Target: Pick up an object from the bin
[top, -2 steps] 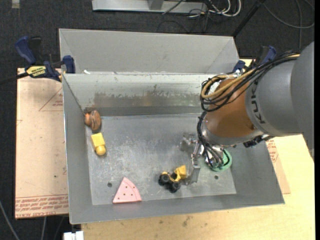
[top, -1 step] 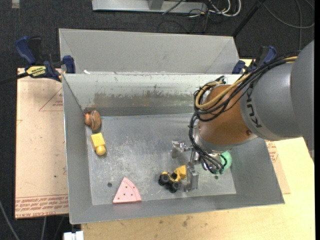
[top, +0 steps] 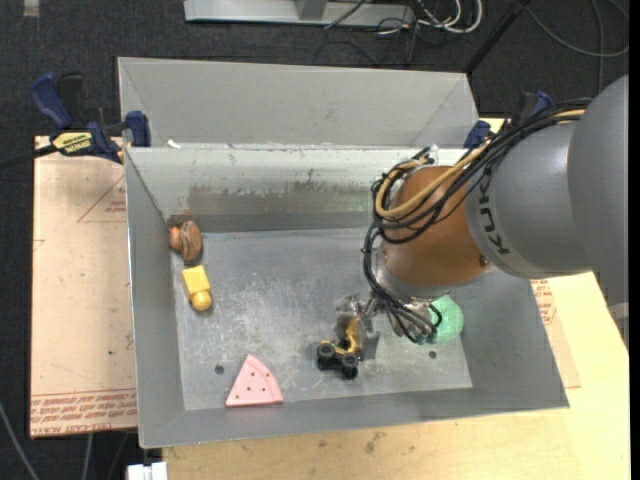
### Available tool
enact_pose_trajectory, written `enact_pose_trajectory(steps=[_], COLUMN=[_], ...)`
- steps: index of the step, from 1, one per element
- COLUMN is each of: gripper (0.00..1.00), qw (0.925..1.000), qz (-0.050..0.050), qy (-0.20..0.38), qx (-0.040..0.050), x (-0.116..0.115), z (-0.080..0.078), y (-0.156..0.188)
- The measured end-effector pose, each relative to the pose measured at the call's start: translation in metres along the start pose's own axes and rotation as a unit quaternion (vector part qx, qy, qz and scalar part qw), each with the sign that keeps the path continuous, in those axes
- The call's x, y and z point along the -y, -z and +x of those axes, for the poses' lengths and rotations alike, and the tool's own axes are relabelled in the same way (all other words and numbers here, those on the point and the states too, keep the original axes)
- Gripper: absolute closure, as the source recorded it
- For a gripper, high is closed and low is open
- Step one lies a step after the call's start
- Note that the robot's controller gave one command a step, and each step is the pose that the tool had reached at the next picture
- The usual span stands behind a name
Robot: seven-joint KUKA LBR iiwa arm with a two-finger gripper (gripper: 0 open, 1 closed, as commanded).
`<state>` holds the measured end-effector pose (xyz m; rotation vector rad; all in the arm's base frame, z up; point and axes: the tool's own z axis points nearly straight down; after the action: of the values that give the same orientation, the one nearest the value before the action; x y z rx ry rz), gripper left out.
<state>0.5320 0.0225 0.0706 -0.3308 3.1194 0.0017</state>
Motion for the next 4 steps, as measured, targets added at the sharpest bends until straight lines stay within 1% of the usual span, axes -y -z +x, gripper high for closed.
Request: enact_pose_trajectory(steps=[2, 3, 4], gripper=[1.00, 1.00, 1.00], qw=[1.0000, 0.9999, 0.9999], qz=[0.000, 0.000, 0.000], qy=[0.001, 0.011, 0.011], qx=[-0.0008, -0.0011, -0.0011], x=[0.000, 0.008, 0.008], z=[0.000, -0.032, -0.032], y=[0.000, 0.054, 0.054])
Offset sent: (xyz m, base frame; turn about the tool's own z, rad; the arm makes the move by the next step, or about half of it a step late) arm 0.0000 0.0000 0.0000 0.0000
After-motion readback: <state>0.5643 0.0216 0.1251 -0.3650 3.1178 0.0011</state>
